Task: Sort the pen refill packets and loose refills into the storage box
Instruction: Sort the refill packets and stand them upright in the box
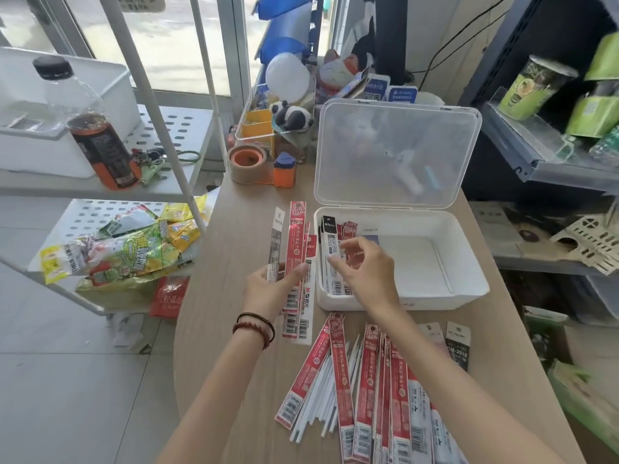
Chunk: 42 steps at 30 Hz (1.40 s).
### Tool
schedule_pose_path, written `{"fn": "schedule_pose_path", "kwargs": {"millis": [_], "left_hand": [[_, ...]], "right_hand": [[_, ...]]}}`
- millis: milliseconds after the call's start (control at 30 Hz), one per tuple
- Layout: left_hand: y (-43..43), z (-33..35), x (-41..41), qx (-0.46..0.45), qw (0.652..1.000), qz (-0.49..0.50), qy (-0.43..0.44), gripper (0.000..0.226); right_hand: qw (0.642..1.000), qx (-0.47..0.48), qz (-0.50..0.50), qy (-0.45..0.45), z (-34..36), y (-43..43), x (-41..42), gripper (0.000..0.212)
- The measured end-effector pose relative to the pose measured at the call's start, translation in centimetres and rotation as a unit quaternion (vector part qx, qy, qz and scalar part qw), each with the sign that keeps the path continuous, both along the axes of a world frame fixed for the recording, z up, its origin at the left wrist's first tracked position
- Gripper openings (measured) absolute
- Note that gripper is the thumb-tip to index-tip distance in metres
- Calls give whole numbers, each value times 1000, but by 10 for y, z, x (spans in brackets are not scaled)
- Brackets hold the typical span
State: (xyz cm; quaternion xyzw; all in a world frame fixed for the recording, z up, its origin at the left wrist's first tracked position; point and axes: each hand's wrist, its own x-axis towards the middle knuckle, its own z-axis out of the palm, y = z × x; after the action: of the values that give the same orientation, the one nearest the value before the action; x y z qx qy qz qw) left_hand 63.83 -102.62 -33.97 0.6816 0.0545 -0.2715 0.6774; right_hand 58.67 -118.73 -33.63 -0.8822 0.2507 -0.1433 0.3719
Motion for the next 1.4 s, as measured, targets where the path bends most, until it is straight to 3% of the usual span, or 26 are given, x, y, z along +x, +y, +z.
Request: {"fn": "schedule_pose_path", "kwargs": {"millis": [100, 300, 667, 800, 1000, 1100, 1400], "left_hand": [[-2, 4, 1, -13, 1000, 3, -10, 23], [-9, 19, -1, -18, 999, -4, -46, 28], [-20, 36, -15, -23, 997, -15, -66, 14], [-22, 35, -20, -22, 998, -29, -60, 19], [-21, 31, -19, -12, 999, -27, -43, 36], [-23, 33, -20, -10, 999, -23, -43, 41], [-28, 33, -15, -33, 999, 21, -25, 21]], "right_hand": [[995, 66, 39, -57, 10, 6, -8, 23], [984, 116, 128, -33, 17, 10, -16, 23], [973, 203, 106, -42, 28, 14, -40, 31], [972, 218, 59, -60, 20, 5, -54, 42], [969, 234, 23, -82, 30, -29, -60, 25], [969, 232, -3, -84, 41, -50, -55, 30], [965, 261, 21, 15, 28, -47, -1, 38]]}}
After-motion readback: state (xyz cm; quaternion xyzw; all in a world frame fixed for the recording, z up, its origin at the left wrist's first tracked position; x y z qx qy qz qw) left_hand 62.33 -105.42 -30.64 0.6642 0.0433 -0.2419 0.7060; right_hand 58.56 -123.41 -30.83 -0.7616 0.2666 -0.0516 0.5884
